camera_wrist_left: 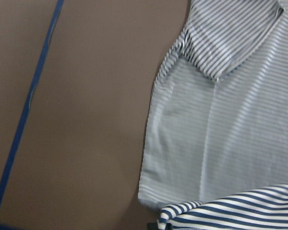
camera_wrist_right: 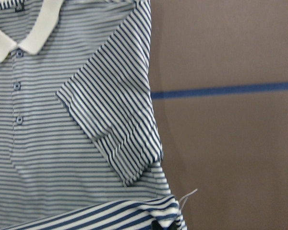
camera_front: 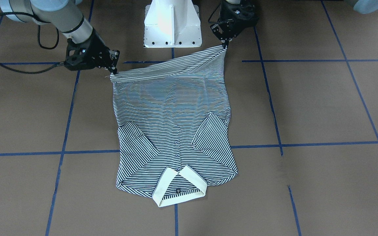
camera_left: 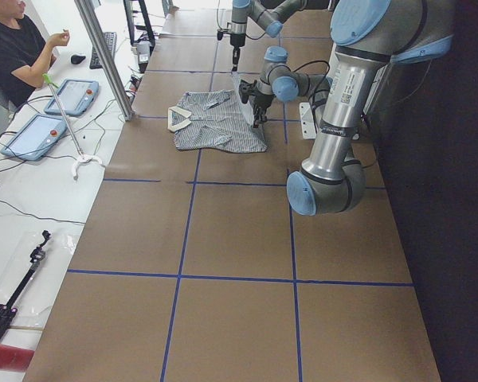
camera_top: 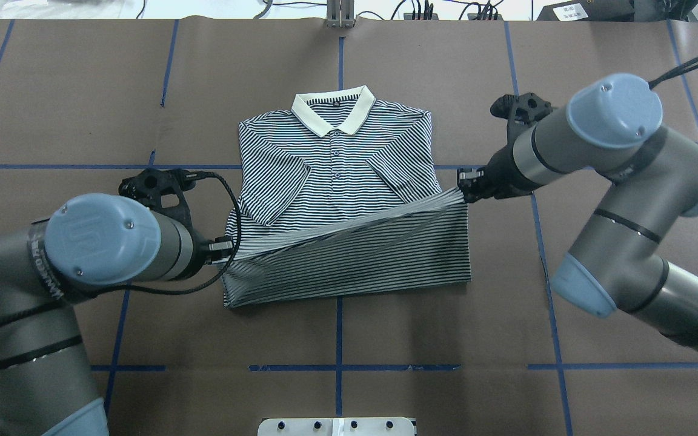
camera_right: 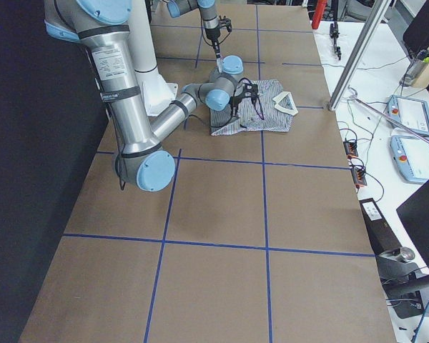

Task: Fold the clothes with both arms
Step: 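Lift the hem with both grippers and fold it toward the collar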

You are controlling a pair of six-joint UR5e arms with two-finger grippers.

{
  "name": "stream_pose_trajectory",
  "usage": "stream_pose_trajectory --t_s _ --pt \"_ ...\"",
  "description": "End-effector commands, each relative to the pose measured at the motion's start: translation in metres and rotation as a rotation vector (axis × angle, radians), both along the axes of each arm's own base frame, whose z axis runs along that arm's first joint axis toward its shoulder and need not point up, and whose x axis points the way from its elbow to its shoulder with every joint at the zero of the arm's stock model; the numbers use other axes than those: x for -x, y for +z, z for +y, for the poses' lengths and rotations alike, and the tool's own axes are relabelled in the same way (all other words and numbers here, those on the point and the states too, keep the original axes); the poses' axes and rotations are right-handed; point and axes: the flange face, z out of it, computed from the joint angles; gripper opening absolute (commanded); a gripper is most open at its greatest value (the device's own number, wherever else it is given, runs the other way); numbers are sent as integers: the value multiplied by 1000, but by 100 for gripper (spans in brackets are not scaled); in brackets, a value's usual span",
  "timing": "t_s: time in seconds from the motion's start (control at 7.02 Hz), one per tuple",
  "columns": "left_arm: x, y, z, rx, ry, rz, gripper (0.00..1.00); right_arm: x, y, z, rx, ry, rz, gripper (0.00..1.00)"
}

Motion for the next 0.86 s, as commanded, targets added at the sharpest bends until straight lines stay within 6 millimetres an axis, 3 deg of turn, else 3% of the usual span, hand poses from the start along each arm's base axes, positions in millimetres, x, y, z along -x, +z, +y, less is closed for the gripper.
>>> stream_pose_trajectory --t_s 0.0,0.14,0.29,0.43,0.57,0.71 --pt "8 14 -90 -59 -70 16 0 16 -23 -94 -16 53 35 0" --pt "18 12 -139 -64 -109 29 0 26 -30 -128 3 73 53 0" --pt "18 23 -179 -82 -130 44 0 28 -38 -150 13 90 62 0" --pt "10 46 -208 -97 -152 62 0 39 -29 -165 -13 95 38 0" --pt "-6 64 -231 -94 -160 57 0 50 4 -179 -33 98 21 0" --pt "-18 72 -241 -92 -161 56 0 53 19 -183 -33 97 23 0"
